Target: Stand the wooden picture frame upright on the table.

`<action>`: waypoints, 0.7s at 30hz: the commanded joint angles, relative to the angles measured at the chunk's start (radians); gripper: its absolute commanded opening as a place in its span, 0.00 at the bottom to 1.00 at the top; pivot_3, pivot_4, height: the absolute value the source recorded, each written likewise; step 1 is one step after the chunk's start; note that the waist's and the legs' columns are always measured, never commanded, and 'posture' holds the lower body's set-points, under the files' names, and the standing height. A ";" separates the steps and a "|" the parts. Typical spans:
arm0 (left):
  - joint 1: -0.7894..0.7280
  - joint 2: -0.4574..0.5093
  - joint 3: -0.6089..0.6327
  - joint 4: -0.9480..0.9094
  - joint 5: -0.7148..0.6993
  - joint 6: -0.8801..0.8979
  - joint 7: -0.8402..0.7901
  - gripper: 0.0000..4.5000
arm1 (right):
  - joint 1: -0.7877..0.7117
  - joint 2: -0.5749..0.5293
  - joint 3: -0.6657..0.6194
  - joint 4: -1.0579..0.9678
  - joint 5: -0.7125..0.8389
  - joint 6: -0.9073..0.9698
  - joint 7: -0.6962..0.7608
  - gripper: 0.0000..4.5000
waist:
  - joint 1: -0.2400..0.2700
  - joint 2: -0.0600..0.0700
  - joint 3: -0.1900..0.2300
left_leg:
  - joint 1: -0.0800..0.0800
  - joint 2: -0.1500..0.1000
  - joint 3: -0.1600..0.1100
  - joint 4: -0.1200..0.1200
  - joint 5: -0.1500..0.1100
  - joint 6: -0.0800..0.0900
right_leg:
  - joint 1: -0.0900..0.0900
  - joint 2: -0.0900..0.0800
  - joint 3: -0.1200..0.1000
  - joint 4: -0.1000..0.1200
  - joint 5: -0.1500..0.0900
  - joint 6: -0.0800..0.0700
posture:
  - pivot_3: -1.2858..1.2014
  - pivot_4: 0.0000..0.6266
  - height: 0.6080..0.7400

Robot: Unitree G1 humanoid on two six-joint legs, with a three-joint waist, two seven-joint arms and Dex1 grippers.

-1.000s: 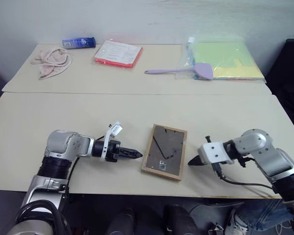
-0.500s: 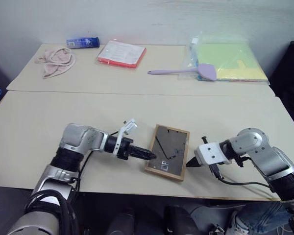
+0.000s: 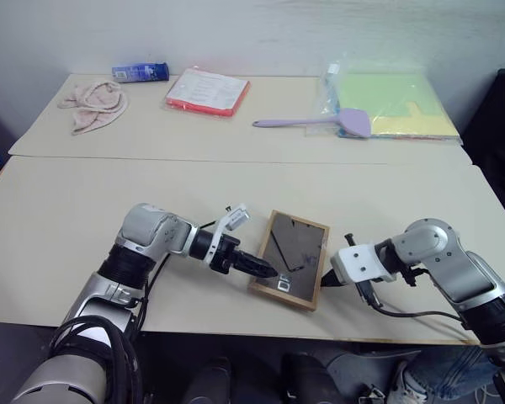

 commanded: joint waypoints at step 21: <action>0.040 0.079 0.239 -0.092 -0.097 0.041 0.030 0.28 | 0.010 -0.080 -0.465 -0.234 0.666 0.765 -0.141 0.48 | -0.016 0.000 0.005 | -0.002 0.003 -0.001 -0.002 0.000 -0.001 | -0.003 0.001 0.000 -0.001 0.000 0.000 | 0.52 0.24 1.00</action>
